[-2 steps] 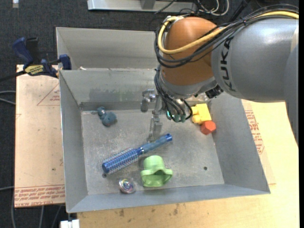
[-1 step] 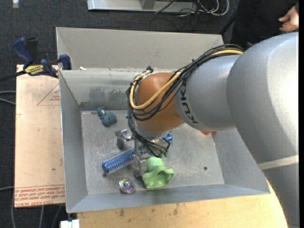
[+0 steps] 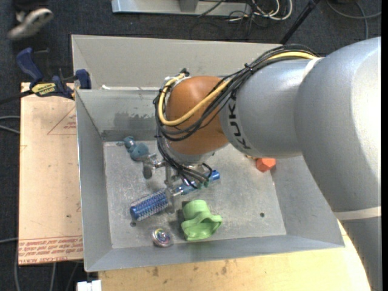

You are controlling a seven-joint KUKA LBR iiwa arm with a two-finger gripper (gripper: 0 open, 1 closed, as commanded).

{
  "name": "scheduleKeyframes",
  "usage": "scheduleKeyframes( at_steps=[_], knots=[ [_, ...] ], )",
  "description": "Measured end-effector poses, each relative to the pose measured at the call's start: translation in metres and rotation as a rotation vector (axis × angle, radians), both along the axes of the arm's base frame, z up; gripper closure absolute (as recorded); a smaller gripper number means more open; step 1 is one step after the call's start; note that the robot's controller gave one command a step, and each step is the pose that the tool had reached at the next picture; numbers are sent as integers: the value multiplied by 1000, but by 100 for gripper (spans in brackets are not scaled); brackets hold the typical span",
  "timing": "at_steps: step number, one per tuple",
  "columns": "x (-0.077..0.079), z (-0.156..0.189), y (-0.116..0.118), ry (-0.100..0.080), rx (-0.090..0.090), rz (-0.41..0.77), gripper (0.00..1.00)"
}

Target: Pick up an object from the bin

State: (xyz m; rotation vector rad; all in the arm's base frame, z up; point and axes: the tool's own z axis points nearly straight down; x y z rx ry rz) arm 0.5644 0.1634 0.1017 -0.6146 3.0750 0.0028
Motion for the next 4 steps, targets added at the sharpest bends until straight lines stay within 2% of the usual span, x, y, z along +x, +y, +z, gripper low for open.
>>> scheduleKeyframes(
  at_steps=[1,2,3,4],
  knots=[
    [-1,7,-9,3,-2,93,0],
    [-4,-33,-4,6,-3,222,0],
    [-4,-33,-3,4,-1,219,0],
    [-4,-34,-3,6,-1,218,100]
  ],
)
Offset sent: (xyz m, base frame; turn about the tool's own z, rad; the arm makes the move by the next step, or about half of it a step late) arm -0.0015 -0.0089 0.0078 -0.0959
